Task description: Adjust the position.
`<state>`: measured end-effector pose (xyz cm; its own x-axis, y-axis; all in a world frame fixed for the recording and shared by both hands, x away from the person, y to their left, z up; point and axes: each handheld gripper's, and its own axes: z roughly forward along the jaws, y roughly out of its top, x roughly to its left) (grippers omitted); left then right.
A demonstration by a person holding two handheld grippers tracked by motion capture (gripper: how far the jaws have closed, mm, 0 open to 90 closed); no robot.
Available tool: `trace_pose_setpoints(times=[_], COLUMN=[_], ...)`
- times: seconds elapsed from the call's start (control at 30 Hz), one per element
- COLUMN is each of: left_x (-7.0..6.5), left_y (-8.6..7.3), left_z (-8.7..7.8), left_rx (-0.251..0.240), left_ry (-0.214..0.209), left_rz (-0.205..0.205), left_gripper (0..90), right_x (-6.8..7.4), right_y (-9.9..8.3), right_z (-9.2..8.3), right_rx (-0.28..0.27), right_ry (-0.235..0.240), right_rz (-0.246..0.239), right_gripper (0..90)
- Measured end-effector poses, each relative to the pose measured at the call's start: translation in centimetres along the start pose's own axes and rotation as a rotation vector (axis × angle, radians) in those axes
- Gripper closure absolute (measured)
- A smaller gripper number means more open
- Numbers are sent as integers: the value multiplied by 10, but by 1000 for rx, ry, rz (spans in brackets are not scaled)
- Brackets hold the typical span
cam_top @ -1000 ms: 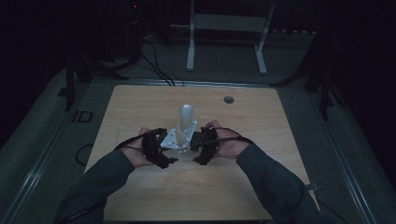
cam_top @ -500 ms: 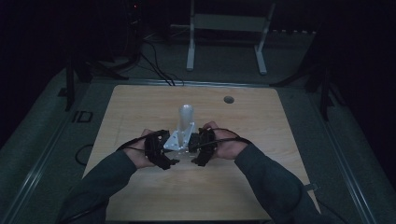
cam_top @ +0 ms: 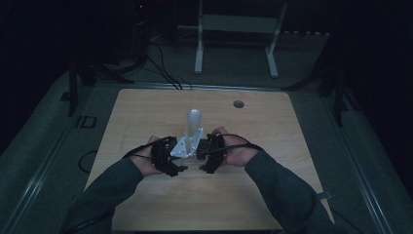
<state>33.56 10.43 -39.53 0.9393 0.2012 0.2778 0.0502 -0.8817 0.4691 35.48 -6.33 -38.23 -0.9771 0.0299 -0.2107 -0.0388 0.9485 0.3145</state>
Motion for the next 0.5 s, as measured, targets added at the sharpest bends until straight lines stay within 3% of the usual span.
trace_pose_setpoints(times=[0.13,0.17,0.2,0.23,0.5], left_x=[1,-3,-5,-2,-2], left_y=[-2,-3,-4,-5,-11], left_z=[0,4,6,3,3], left_rx=[-4,-52,-81,-43,-54], left_ry=[12,20,18,9,9], left_rz=[1,-56,-93,-53,-73], left_gripper=[415,416,416,416,417], right_x=[-1,-4,-4,-3,-3], right_y=[0,-1,-1,-1,-7], right_z=[-1,-3,-3,-4,-10], right_rx=[-8,-1,-1,-4,-25], right_ry=[-15,-15,-15,-21,-47], right_rz=[-16,-63,-63,-62,-48], right_gripper=[268,243,243,228,167])
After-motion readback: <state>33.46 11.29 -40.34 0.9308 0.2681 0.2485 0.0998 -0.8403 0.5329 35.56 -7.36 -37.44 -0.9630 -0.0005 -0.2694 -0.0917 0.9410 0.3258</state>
